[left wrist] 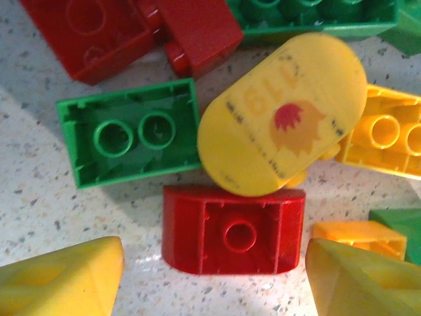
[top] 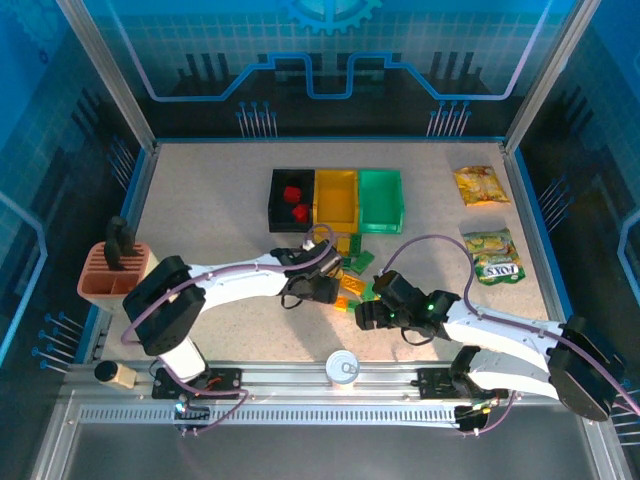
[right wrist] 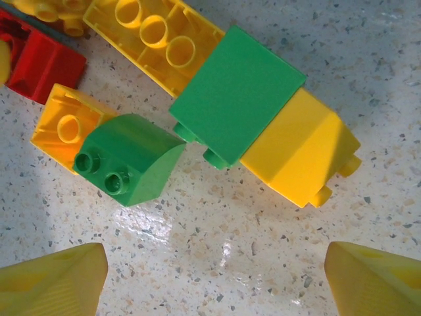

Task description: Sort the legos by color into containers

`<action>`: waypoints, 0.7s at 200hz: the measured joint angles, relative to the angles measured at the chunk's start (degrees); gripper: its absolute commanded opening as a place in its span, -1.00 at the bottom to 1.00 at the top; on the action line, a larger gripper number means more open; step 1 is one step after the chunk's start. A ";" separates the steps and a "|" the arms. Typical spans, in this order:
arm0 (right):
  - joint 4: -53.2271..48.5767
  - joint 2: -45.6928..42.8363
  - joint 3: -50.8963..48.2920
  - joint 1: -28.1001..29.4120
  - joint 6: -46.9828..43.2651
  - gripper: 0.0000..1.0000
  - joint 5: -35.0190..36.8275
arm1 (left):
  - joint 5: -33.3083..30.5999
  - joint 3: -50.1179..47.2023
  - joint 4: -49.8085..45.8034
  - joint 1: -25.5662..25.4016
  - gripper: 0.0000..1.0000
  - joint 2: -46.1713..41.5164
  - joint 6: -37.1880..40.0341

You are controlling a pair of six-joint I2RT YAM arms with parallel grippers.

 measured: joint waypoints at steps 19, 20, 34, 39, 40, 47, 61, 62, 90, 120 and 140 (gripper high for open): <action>-0.04 -0.20 0.02 0.00 0.00 0.74 0.37 | 0.24 1.49 0.00 0.00 0.48 1.57 0.09; -0.02 -0.20 0.02 0.00 0.00 0.74 0.42 | 0.26 1.51 0.02 0.00 0.48 1.64 0.09; -0.04 -0.24 0.02 0.00 0.00 0.74 0.76 | 0.66 2.19 0.04 0.00 0.48 2.47 0.09; -0.02 -0.24 0.02 0.00 0.00 0.74 0.85 | 0.79 2.32 0.02 0.00 0.48 2.73 0.09; -0.02 -0.24 0.02 0.00 0.00 0.74 0.87 | 0.79 2.32 0.02 0.00 0.48 2.78 0.09; -0.04 -0.24 0.02 0.00 0.00 0.74 1.03 | 0.94 2.36 0.02 0.00 0.48 3.10 0.07; -0.02 -0.24 0.02 0.00 0.00 0.74 1.03 | 1.09 2.36 -0.02 0.00 0.48 3.69 0.09; -0.02 -0.24 0.02 0.00 0.00 0.74 1.03 | 1.09 2.36 -0.02 0.00 0.48 3.78 0.07; 0.02 -0.15 0.02 0.00 -0.02 0.74 1.05 | 1.11 2.36 0.00 0.00 0.48 4.35 0.07; 0.04 0.33 0.02 0.00 -0.02 0.74 1.03 | 1.11 2.40 0.26 0.00 0.48 4.90 0.09; 0.07 0.37 0.02 0.00 0.00 0.74 1.03 | 1.36 2.40 0.20 0.00 0.49 6.56 0.13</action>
